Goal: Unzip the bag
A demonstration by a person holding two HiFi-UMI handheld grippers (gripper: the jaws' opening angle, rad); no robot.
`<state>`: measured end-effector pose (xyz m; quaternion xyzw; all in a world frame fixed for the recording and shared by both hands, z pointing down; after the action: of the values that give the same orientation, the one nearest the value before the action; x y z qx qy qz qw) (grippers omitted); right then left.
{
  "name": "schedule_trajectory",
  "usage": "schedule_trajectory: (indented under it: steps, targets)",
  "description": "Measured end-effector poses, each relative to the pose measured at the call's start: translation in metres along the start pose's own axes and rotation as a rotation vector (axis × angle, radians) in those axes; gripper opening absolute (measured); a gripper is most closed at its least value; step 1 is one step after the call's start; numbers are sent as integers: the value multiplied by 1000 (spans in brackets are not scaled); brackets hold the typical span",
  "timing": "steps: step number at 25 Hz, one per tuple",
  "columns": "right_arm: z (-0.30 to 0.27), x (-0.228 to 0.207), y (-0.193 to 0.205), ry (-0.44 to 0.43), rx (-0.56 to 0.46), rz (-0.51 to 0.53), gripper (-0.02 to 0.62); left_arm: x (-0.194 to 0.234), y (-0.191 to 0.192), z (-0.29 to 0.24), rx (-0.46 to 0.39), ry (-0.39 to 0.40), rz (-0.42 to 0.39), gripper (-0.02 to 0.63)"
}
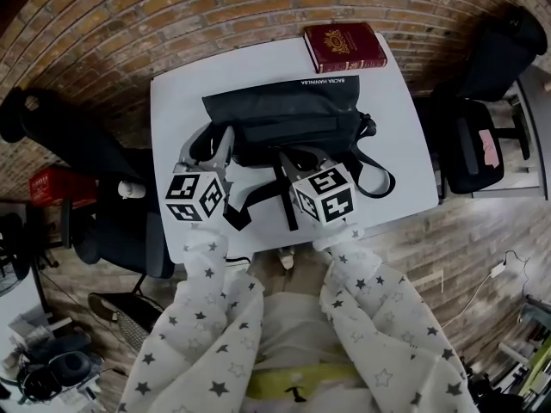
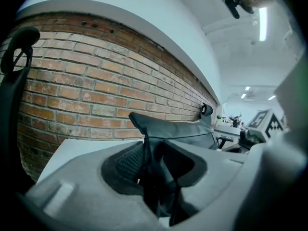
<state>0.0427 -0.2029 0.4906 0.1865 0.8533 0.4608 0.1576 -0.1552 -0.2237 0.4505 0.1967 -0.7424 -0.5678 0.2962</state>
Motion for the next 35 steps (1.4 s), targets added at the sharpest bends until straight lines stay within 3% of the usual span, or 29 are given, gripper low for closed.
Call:
schedule_trajectory:
  steps: [35]
  targets:
    - [44,-87,9,71,-23,-44,20,-27,-2,-10,-19,-224,10,132]
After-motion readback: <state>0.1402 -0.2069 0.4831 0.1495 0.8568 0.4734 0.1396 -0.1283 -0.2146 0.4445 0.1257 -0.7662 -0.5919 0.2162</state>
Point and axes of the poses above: the fingertips, and each gripper's own axes: z backward along the fingers, x to its left, y out of its underside, the point moved 8 cm from there along z, backward along the fingers, and after that the axes turned 15 degrees about y, right-handed, at the moved point
